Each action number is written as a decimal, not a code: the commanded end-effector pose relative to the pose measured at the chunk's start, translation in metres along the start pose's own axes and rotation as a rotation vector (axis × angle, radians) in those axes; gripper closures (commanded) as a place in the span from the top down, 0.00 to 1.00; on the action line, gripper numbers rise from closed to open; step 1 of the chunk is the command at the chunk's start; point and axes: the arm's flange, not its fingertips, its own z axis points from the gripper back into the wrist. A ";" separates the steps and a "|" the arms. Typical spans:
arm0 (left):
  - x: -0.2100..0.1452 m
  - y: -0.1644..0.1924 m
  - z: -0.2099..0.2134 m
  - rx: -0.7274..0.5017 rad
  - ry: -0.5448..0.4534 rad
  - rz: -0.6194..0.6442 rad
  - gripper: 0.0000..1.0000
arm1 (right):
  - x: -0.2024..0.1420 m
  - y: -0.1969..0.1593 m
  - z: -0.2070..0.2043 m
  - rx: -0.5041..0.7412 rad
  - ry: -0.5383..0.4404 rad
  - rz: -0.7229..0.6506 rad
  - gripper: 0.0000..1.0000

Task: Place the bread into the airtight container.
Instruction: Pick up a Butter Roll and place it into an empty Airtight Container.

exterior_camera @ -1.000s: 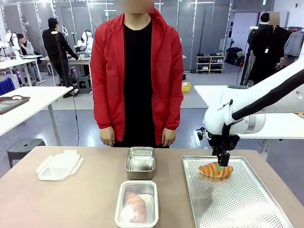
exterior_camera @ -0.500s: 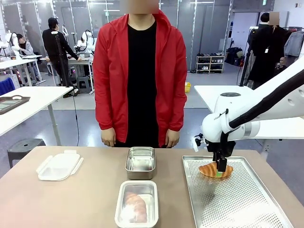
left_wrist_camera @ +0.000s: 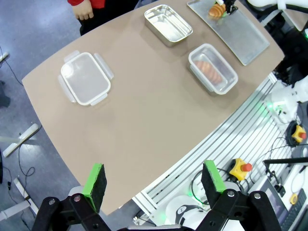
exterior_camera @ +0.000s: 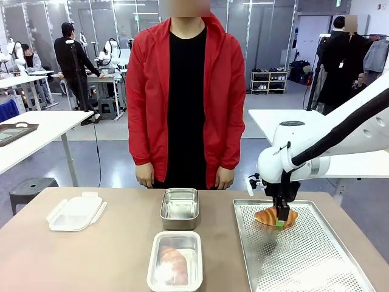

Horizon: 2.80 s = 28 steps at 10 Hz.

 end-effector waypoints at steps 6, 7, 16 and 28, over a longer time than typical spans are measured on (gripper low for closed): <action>0.000 -0.001 0.001 -0.008 -0.004 -0.016 1.00 | 0.007 0.005 0.081 0.004 0.018 -0.120 0.33; 0.000 -0.001 0.001 -0.008 -0.004 -0.016 1.00 | 0.015 0.008 0.098 0.011 -0.003 -0.132 0.33; 0.000 -0.001 0.001 -0.008 -0.004 -0.016 1.00 | 0.249 0.071 0.155 -0.048 0.004 -0.148 0.33; 0.000 -0.001 0.001 -0.008 -0.004 -0.016 1.00 | 0.332 0.087 0.132 -0.042 -0.013 -0.140 0.33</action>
